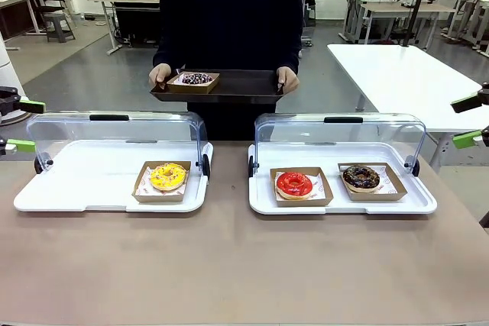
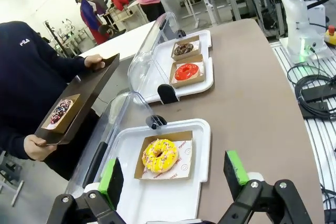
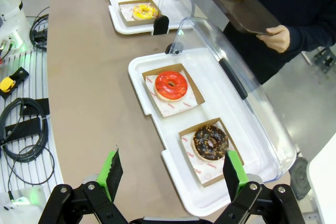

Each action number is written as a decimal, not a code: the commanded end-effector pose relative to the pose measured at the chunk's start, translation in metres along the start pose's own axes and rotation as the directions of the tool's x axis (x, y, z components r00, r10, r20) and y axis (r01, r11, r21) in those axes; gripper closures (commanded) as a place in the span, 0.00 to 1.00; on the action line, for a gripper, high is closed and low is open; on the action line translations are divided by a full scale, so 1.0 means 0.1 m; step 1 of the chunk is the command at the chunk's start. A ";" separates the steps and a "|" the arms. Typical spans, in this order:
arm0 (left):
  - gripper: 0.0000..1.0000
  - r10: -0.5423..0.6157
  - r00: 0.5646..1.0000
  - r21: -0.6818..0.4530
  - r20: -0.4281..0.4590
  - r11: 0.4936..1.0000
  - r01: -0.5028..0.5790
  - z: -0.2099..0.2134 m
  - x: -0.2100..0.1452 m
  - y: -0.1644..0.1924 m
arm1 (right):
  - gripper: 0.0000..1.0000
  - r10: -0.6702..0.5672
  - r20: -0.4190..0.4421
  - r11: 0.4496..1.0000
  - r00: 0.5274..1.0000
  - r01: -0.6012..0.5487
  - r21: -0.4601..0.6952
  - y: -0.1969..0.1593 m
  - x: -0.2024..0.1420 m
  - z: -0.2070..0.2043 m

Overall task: Provide the desired donut to the person.
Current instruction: Pick up and lift the Paper togo box containing the Donut pointed at by the person.

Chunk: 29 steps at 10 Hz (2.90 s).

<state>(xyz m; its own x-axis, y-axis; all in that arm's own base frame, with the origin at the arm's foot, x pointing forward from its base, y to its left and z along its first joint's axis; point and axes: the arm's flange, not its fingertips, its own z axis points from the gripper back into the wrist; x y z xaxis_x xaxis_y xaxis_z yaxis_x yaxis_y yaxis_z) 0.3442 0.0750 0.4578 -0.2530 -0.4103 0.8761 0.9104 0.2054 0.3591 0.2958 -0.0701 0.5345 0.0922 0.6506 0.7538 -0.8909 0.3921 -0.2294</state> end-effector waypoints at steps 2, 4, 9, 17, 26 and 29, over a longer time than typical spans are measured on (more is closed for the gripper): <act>0.00 0.000 1.000 0.000 0.000 1.000 0.000 0.00 0.00 0.00 | 0.00 0.006 0.032 1.000 0.999 -0.006 0.010 -0.02 0.00 -0.02; 0.00 0.000 1.000 0.000 0.000 1.000 0.000 0.00 0.00 0.00 | 0.00 0.006 0.032 1.000 0.999 -0.006 0.010 -0.02 0.00 -0.02; 0.00 0.000 1.000 0.000 0.000 1.000 0.000 0.00 0.00 0.00 | 0.00 0.006 0.032 1.000 0.999 -0.006 0.010 -0.02 0.00 -0.02; 0.00 0.000 1.000 0.000 0.000 1.000 0.000 0.00 0.00 0.00 | 0.00 0.006 0.032 1.000 0.999 -0.006 0.010 -0.02 0.00 -0.02; 0.00 0.000 1.000 0.000 0.000 1.000 0.000 0.00 0.00 0.00 | 0.00 0.045 -0.051 0.998 0.998 -0.043 0.037 -0.17 0.29 -0.27; 0.00 0.000 1.000 0.000 0.000 1.000 0.000 0.00 0.00 0.00 | 0.00 0.010 -0.295 0.988 0.955 0.036 0.152 -0.51 0.85 -1.35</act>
<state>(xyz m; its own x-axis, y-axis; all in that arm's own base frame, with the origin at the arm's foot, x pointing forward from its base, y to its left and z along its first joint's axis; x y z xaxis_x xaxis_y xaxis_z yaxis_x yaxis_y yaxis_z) 0.3419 0.0756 0.4577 -0.2372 -0.4289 0.8717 0.9181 0.1944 0.3454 0.3627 0.0373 0.5248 0.1309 0.7954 0.5917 -0.9456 0.2795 -0.1666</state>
